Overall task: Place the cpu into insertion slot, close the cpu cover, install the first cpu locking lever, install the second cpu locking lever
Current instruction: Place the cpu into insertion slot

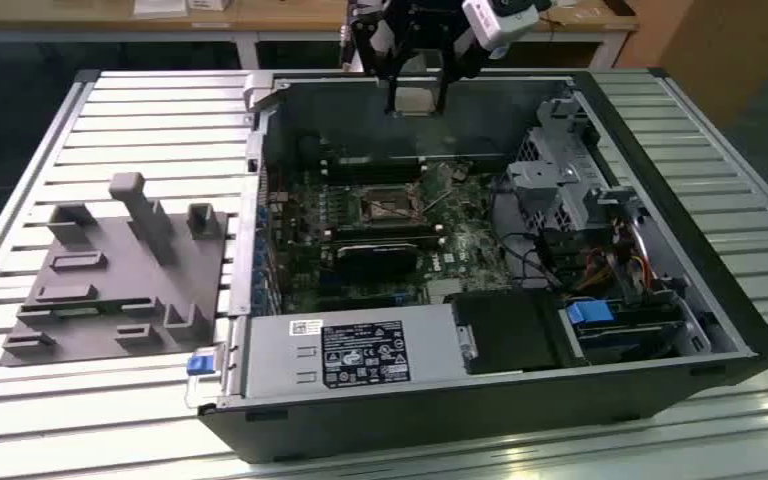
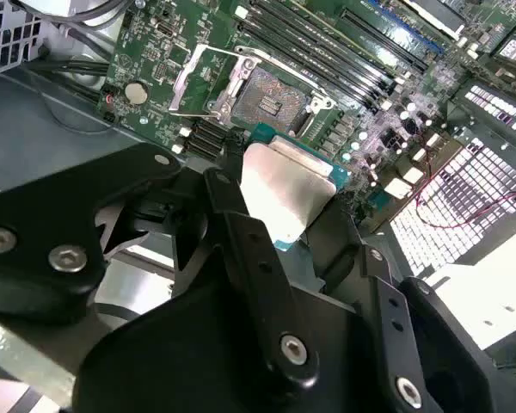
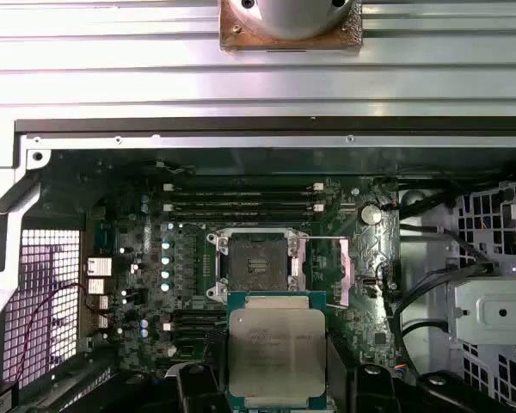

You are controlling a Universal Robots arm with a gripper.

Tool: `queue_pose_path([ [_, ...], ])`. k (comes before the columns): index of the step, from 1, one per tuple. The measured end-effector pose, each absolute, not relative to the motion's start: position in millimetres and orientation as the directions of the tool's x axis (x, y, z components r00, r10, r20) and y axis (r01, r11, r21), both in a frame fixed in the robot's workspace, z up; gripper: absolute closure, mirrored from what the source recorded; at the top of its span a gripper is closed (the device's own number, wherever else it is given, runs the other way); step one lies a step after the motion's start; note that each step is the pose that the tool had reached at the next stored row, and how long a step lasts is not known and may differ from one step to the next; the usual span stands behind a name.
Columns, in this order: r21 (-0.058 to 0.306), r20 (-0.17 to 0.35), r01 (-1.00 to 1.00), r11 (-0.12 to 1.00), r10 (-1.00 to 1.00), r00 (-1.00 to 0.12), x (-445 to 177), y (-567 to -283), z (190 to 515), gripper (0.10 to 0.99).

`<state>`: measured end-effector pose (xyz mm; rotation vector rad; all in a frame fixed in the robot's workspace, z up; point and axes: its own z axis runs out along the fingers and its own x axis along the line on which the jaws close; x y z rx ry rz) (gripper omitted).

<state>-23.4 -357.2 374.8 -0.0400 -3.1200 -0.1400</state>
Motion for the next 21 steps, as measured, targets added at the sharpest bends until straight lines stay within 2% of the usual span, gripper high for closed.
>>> queue_pose_path([
  [13, 0.089, 0.019, 0.026, 0.996, 0.025, -1.000, -23, -357, 374, 0.545],
  [21, 0.089, 0.013, 0.026, 0.996, 0.025, -1.000, -24, -357, 362, 0.545],
])
